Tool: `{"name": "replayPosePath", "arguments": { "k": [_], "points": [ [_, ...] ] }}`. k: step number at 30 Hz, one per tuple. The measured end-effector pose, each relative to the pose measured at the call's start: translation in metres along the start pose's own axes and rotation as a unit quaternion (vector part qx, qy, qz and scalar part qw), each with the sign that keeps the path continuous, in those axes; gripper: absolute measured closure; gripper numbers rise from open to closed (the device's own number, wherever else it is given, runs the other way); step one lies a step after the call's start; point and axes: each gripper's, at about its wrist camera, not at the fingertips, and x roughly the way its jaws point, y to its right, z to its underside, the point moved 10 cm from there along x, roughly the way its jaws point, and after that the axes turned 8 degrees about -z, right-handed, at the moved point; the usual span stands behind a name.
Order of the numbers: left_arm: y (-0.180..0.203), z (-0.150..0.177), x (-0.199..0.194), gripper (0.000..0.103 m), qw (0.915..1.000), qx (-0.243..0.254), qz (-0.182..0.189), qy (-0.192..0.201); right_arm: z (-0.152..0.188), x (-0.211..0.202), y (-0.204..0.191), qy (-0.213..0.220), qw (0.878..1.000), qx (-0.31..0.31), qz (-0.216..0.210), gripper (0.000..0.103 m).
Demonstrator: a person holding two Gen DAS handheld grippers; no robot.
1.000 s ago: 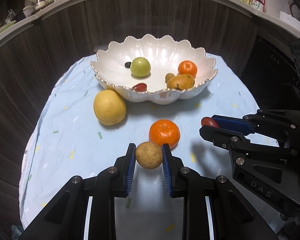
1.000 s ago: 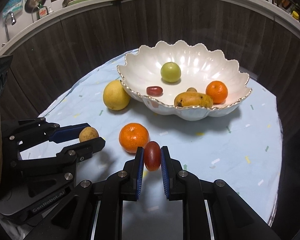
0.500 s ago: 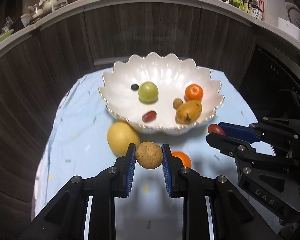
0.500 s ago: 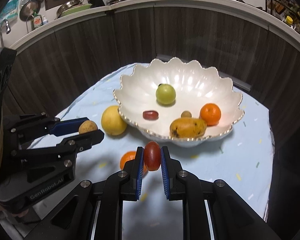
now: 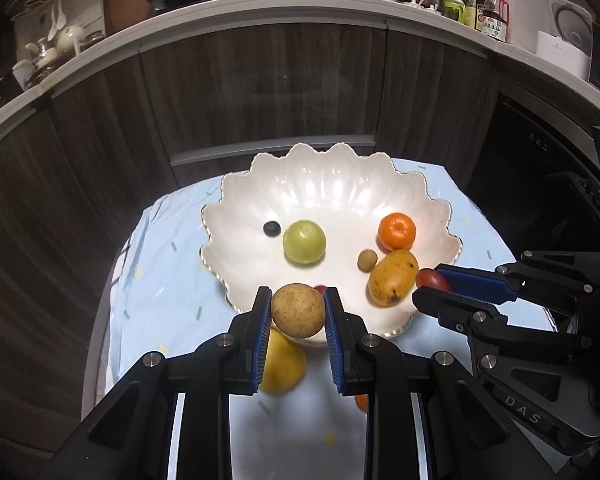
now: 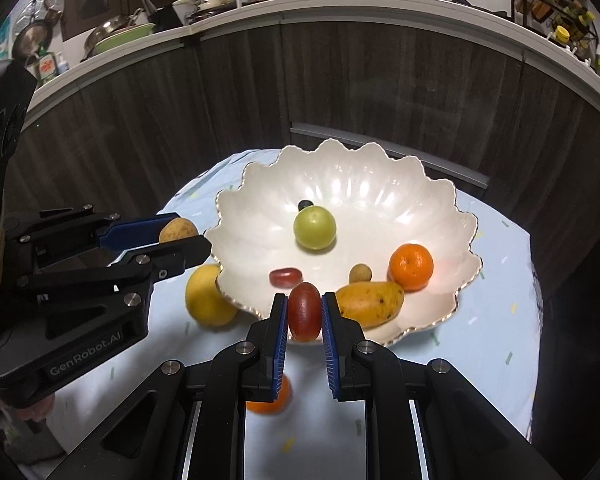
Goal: Organize fruits
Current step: 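Carry the longan and tomato over the white bowl with both tools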
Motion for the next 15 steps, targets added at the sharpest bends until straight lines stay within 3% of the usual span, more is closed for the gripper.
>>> {"name": "replayPosePath", "arguments": {
  "k": [15],
  "points": [
    [-0.007,-0.015,0.051,0.077,0.9988,0.018,0.028,-0.036,-0.009,0.031,0.009,-0.03,0.999,0.031,0.015,0.085]
  ]
}}
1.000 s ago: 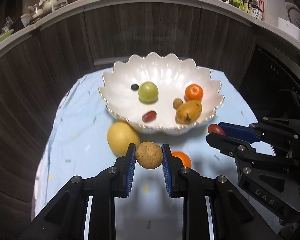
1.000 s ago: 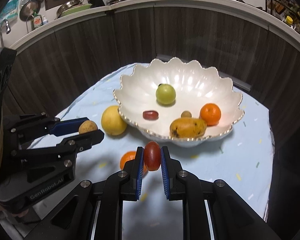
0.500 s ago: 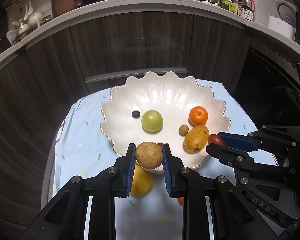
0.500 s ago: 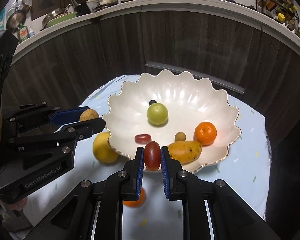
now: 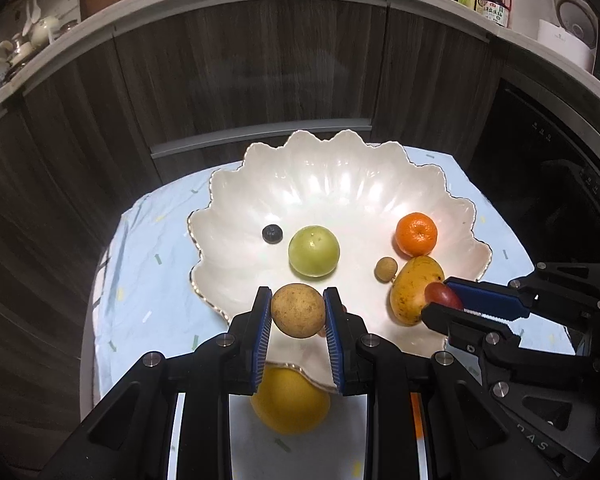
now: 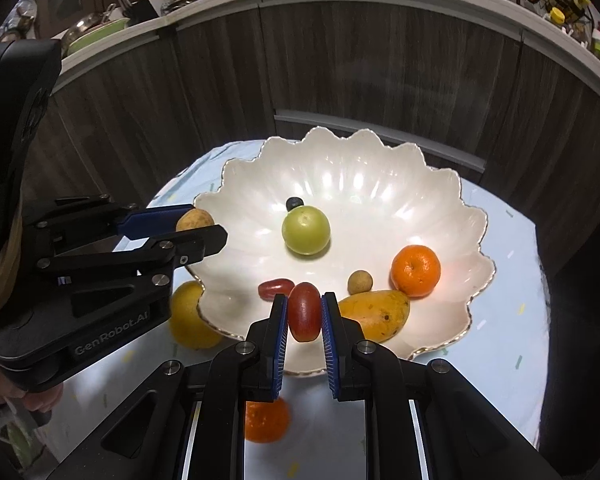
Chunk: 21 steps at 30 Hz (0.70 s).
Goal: Organize fruits
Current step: 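Carry the longan and tomato over the white bowl with both tools, then open both tools to drop the longan and tomato into the bowl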
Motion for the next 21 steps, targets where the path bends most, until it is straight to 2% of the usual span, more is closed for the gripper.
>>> {"name": "replayPosePath", "arguments": {
  "k": [12,21],
  "points": [
    [0.0,0.003,0.026,0.077,0.9994,0.012,0.019,-0.026,0.003,0.02,0.001,-0.027,1.0,0.006,0.001,0.085],
    [-0.003,0.007,0.03,0.076,0.999,0.008,0.023,-0.037,0.004,0.025,-0.001,-0.035,0.999,0.004,-0.001,0.085]
  ]
}}
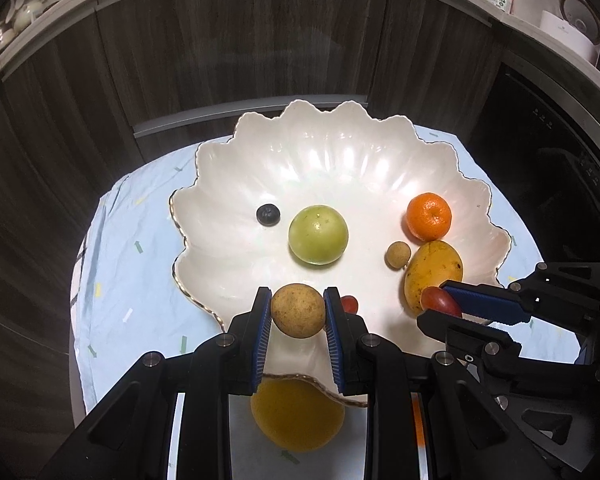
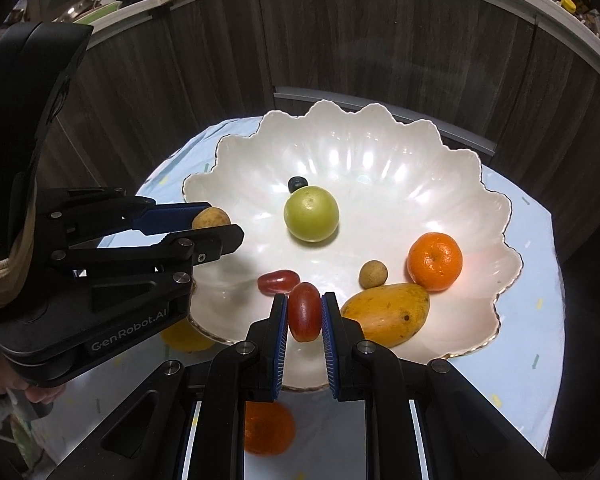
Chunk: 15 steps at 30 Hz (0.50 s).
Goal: Organize fruits
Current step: 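Open both tools to drop the longan and tomato into the bowl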
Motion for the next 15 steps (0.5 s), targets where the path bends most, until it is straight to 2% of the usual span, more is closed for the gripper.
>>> {"name": "replayPosePath", "arguments": {
  "k": [5,8,9,11,15],
  "points": [
    [-0.002,-0.001,-0.002,0.076,1.0,-0.002,-0.005,0.001,-0.001,-0.002,0.002,0.004,1.0,0.003,0.009,0.084],
    [-0.005,0.0,-0.004,0.069,0.9999,-0.003,-0.01,0.002,-0.001,-0.003,0.004,0.002,1.0,0.004,0.015,0.083],
    [-0.006,0.0,-0.004,0.066,0.9999,-0.004,-0.01,0.003,-0.002,-0.003,0.004,0.001,1.0,0.005,0.017,0.08],
    [-0.007,0.0,-0.005,0.061,0.9999,-0.006,-0.012,0.004,-0.004,-0.006,0.005,0.007,1.0,0.006,0.025,0.065],
    [-0.01,0.0,-0.009,0.05,0.9998,-0.009,-0.017,0.006,-0.007,-0.01,0.008,0.014,0.999,0.007,0.038,0.053]
  ]
}}
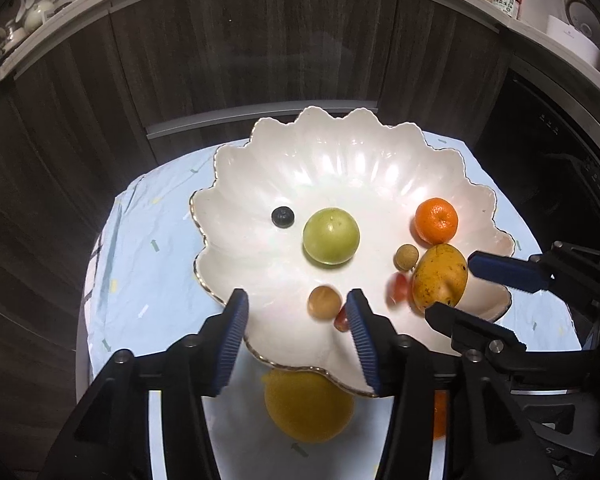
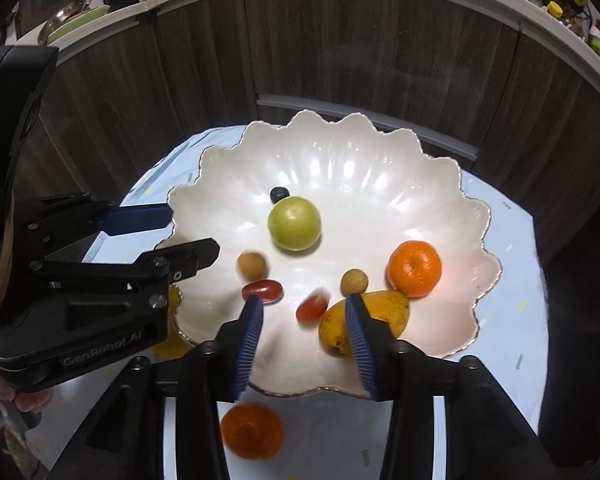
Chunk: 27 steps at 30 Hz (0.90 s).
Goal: Organize fruits
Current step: 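Open both tools to drop the longan and tomato into the bowl, then withdraw both tools from the bowl toward the pomelo and mandarin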
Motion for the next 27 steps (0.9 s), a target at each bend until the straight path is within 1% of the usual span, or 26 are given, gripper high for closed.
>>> {"name": "replayPosePath", "arguments": {
  "k": [2,3,4,5,8,10,14,18,21,25,27],
  "points": [
    [-0.003,0.0,-0.002,0.046,1.0,-0.003,-0.006,0.001,-0.001,-0.003,0.003,0.004,1.0,0.004,0.008,0.047],
    [-0.005,0.0,-0.004,0.044,0.9999,-0.004,-0.009,0.003,-0.001,-0.004,0.004,0.005,1.0,0.006,0.011,0.046],
    [-0.007,-0.001,-0.006,0.039,0.9999,-0.006,-0.014,0.005,-0.002,-0.006,0.005,0.008,1.0,0.008,0.015,0.044],
    [-0.009,-0.001,-0.007,0.036,0.9997,-0.007,-0.022,0.007,-0.002,-0.007,0.005,0.009,1.0,0.009,0.018,0.042],
    [-0.014,-0.001,-0.014,0.033,0.9993,-0.006,-0.034,0.016,-0.004,-0.011,0.006,0.014,0.999,0.013,0.027,0.036],
    [-0.018,-0.001,-0.018,0.029,0.9989,-0.009,-0.041,0.02,-0.005,-0.015,0.006,0.018,0.999,0.015,0.034,0.034],
    [-0.02,0.001,-0.026,0.028,0.9987,-0.01,-0.042,0.025,-0.004,-0.022,0.004,0.027,0.998,0.025,0.044,0.031],
    [-0.022,0.003,-0.035,0.026,0.9985,-0.001,-0.044,0.033,0.0,-0.027,0.002,0.032,0.998,0.037,0.051,0.031],
    [-0.024,0.005,-0.042,0.023,0.9981,0.004,-0.048,0.04,0.004,-0.033,0.001,0.04,0.996,0.052,0.062,0.03],
    [-0.025,0.008,-0.05,0.022,0.9977,0.009,-0.048,0.046,0.01,-0.04,0.001,0.048,0.993,0.074,0.077,0.027],
    [-0.026,0.01,-0.053,0.021,0.9975,0.013,-0.049,0.049,0.014,-0.043,0.0,0.049,0.992,0.079,0.082,0.026]
  ]
}}
